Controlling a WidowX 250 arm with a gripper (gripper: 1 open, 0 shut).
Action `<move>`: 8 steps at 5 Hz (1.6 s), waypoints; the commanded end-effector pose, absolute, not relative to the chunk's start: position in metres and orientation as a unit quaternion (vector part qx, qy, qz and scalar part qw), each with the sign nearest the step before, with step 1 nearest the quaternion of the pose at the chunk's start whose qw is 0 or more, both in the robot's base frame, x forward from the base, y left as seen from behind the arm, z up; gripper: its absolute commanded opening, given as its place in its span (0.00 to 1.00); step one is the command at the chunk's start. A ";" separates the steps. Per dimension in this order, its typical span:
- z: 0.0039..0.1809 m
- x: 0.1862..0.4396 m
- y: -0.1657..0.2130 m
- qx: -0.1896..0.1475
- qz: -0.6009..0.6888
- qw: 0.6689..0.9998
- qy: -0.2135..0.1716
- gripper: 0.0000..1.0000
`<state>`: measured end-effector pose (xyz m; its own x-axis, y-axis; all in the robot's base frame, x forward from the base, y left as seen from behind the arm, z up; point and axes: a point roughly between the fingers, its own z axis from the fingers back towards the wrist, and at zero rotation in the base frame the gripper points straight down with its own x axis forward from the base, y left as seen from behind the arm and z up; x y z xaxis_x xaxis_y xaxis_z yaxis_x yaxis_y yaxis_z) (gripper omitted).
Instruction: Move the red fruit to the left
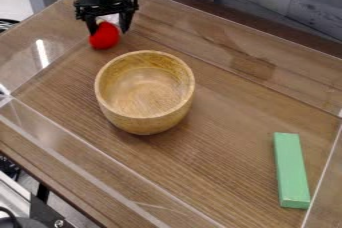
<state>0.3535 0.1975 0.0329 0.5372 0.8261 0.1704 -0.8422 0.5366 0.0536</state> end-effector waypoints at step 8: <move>0.097 0.321 0.197 0.057 0.496 0.864 -0.061 1.00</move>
